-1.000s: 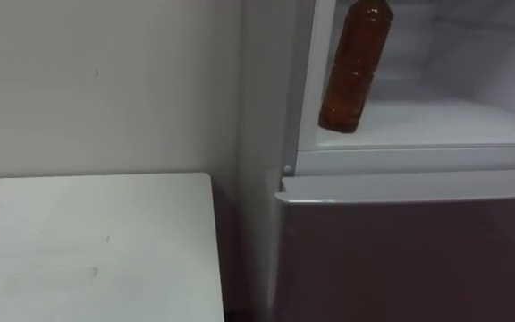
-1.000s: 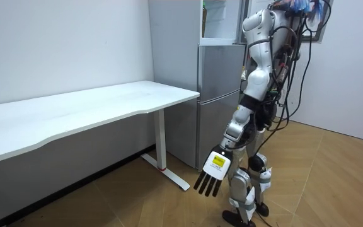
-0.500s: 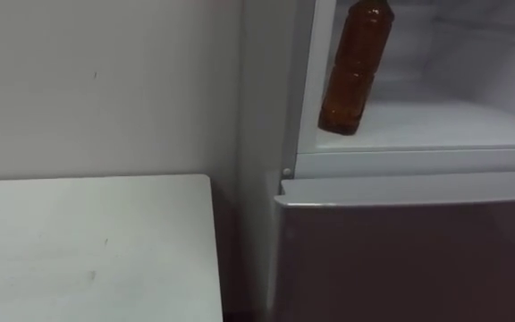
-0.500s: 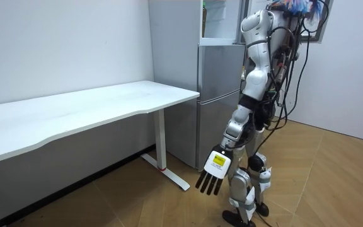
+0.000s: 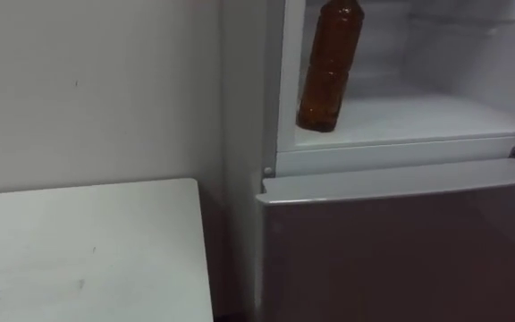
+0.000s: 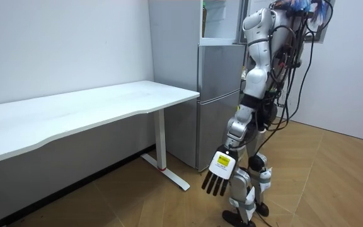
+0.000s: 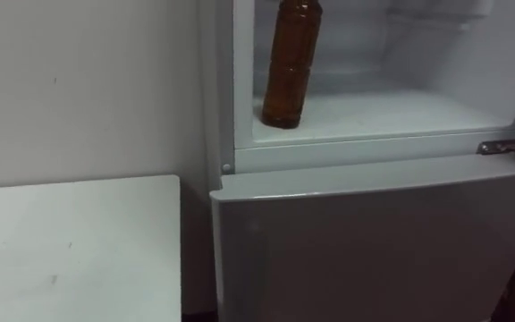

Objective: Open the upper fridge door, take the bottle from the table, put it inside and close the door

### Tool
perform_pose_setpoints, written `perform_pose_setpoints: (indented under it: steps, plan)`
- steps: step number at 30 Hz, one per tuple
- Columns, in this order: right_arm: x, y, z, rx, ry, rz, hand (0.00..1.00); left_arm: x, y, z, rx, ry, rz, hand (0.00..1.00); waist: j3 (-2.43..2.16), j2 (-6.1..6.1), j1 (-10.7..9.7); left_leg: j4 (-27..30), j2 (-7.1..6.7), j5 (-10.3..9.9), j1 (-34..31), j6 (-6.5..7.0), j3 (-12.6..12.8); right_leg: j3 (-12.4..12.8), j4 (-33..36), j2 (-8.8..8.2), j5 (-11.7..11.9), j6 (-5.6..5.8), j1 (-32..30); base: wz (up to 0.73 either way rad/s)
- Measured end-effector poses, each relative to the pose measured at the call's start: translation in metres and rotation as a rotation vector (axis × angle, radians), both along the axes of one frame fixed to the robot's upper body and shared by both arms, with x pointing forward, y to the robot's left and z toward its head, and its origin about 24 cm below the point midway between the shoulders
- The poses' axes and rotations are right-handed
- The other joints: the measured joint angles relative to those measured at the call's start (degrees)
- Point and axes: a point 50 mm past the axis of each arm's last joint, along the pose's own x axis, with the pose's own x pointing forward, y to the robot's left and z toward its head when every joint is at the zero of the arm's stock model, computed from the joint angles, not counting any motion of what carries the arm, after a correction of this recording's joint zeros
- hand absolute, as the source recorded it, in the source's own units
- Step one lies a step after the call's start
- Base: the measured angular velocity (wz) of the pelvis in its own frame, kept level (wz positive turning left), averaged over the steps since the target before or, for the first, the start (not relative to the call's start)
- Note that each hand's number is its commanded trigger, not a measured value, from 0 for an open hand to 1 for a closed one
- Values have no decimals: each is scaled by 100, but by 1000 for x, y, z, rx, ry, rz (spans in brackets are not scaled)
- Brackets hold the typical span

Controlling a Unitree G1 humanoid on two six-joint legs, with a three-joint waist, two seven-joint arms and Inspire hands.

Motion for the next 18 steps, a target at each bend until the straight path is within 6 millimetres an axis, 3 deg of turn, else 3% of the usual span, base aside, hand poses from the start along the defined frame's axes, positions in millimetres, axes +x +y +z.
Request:
perform_pose_setpoints:
  steps: [10, 18]
  plan:
    - [7, 33, -7, -100, -67, 107, 0, 2, -8, -3, -20, -7, -55, 0, -12, 220, 122, 85, 34, -5, -51, -4, 130, 71, 102, -13, -3, -19, -160, -8]
    - [10, 41, -11, -118, -107, 125, 0, 2, -11, -4, -28, -12, -56, 0, -14, 235, 225, 81, 29, -5, -42, -2, 151, 102, 178, -23, -12, -21, -199, -2]
